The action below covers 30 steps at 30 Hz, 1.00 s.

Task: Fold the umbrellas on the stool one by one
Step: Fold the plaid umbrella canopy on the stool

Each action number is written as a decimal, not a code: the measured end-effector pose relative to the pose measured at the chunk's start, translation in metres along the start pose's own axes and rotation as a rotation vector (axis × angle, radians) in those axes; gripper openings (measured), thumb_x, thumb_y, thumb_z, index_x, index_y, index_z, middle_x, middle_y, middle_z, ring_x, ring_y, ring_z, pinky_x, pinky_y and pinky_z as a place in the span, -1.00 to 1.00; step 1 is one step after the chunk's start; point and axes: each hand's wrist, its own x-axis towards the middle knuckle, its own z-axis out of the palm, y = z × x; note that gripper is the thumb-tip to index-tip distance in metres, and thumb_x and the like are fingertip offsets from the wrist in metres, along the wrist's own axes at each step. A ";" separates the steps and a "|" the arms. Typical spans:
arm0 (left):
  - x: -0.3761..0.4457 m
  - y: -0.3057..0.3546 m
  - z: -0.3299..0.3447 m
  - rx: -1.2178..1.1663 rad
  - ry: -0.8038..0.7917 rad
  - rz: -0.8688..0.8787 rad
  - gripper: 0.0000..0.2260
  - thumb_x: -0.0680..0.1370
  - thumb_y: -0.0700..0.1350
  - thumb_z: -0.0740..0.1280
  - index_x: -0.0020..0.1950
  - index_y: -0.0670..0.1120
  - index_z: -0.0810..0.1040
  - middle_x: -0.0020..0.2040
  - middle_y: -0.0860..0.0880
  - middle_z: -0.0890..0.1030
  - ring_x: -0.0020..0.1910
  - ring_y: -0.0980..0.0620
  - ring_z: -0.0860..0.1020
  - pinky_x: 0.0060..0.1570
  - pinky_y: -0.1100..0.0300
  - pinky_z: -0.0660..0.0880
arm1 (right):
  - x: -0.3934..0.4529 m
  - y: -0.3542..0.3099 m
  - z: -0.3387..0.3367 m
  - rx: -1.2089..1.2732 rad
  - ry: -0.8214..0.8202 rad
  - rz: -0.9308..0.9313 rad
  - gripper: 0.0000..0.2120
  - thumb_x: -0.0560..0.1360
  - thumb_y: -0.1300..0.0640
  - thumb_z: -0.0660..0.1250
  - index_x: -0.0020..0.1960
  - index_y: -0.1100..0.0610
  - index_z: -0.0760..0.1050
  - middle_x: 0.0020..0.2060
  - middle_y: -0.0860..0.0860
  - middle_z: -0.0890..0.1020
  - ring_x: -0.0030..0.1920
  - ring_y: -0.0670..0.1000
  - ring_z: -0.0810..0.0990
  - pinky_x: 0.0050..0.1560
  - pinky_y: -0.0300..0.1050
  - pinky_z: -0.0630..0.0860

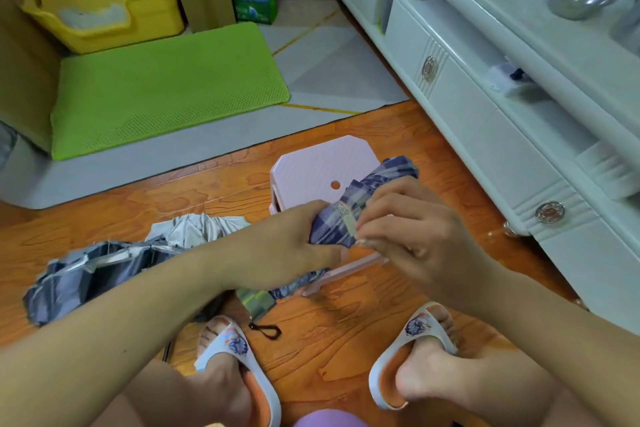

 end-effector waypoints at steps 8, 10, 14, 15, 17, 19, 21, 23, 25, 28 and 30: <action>-0.006 0.011 0.009 0.015 0.011 0.032 -0.63 0.55 0.19 0.41 0.30 0.20 0.39 -0.07 0.06 0.69 -0.16 0.05 0.67 -0.11 0.01 0.61 | 0.011 -0.004 -0.003 0.058 0.107 0.273 -0.86 0.37 0.18 0.58 -0.12 0.12 0.65 0.05 -0.02 0.54 0.19 0.06 0.44 0.11 -0.35 0.41; -0.007 0.014 0.011 -0.044 0.005 0.059 -0.51 0.52 0.24 0.41 0.38 0.22 0.33 -0.04 0.04 0.70 -0.10 0.01 0.68 -0.08 -0.02 0.62 | 0.015 -0.001 -0.007 0.102 0.082 0.375 -0.67 0.32 0.09 0.62 0.02 0.04 0.60 0.19 -0.08 0.50 0.30 -0.01 0.38 0.17 -0.33 0.43; -0.007 0.017 0.012 0.072 0.049 0.101 -0.28 0.53 0.23 0.41 0.57 0.22 0.08 0.01 0.02 0.68 -0.18 0.00 0.68 -0.15 0.01 0.62 | 0.024 0.006 -0.024 0.141 -0.095 0.550 -0.29 0.27 -0.17 0.60 0.37 -0.20 0.45 0.43 -0.25 0.28 0.48 -0.12 0.20 0.43 0.01 0.37; -0.006 0.016 0.012 0.144 0.053 0.110 -0.28 0.55 0.20 0.40 0.57 0.23 0.05 -0.01 0.03 0.68 -0.18 0.01 0.67 -0.16 0.03 0.62 | 0.026 0.005 -0.027 0.138 -0.153 0.570 -0.29 0.27 -0.19 0.61 0.37 -0.23 0.46 0.46 -0.27 0.23 0.49 -0.13 0.15 0.45 0.05 0.36; -0.003 0.017 0.010 0.365 0.075 0.132 -0.29 0.59 0.15 0.36 0.58 0.20 -0.02 0.00 0.05 0.64 -0.16 0.06 0.64 -0.15 0.08 0.58 | 0.027 0.005 -0.032 0.045 -0.246 0.588 -0.35 0.26 -0.28 0.57 0.32 -0.25 0.51 0.49 -0.24 0.21 0.50 -0.11 0.10 0.50 0.09 0.28; -0.001 0.016 0.012 0.630 0.096 0.198 -0.29 0.61 0.13 0.32 0.58 0.16 -0.08 0.04 0.03 0.61 -0.10 0.01 0.61 -0.13 0.07 0.54 | 0.025 0.006 -0.030 -0.195 -0.373 0.525 -0.34 0.26 -0.46 0.39 0.29 -0.23 0.55 0.47 -0.17 0.32 0.51 -0.03 0.14 0.54 0.11 0.14; -0.001 0.014 0.017 0.757 0.088 0.259 -0.31 0.60 0.11 0.32 0.54 0.14 -0.09 0.03 0.01 0.60 -0.12 -0.08 0.60 -0.13 -0.02 0.56 | 0.021 0.007 -0.024 -0.319 -0.506 0.417 -0.35 0.30 -0.50 0.25 0.26 -0.19 0.55 0.26 -0.17 0.54 0.37 -0.03 0.37 0.48 0.00 0.18; -0.001 0.012 0.018 0.720 0.059 0.232 -0.35 0.59 0.11 0.35 0.49 0.13 -0.02 -0.08 0.00 0.58 -0.19 -0.08 0.57 -0.17 -0.05 0.56 | 0.021 0.005 -0.021 -0.203 -0.555 0.444 -0.57 0.39 -0.36 0.37 0.15 -0.16 0.54 -0.10 -0.21 0.61 -0.03 -0.15 0.51 0.10 -0.25 0.36; 0.000 0.014 0.014 0.711 0.039 0.202 -0.41 0.58 0.14 0.37 0.43 0.14 0.05 -0.14 0.02 0.57 -0.22 -0.08 0.56 -0.22 -0.03 0.54 | 0.021 0.007 -0.017 -0.086 -0.555 0.474 -0.71 0.43 -0.27 0.44 0.02 -0.13 0.52 -0.25 -0.17 0.57 -0.23 -0.15 0.50 -0.24 -0.19 0.34; -0.004 0.013 -0.002 0.961 0.150 0.303 -0.46 0.61 0.31 0.20 0.50 0.20 0.08 0.03 0.09 0.59 -0.15 -0.08 0.61 -0.27 0.02 0.52 | 0.021 0.012 -0.019 0.040 -0.549 0.538 -0.78 0.46 -0.24 0.44 -0.02 -0.15 0.53 -0.24 -0.12 0.61 -0.23 -0.12 0.55 -0.25 -0.07 0.47; -0.008 0.007 -0.017 1.060 0.253 0.385 -0.41 0.61 0.41 0.03 0.60 0.28 -0.01 0.10 0.14 0.56 -0.09 -0.06 0.63 -0.27 0.02 0.54 | 0.021 0.018 -0.027 0.204 -0.557 0.667 -0.80 0.48 -0.20 0.45 -0.04 -0.10 0.60 -0.22 -0.07 0.66 -0.22 -0.06 0.62 -0.16 0.05 0.59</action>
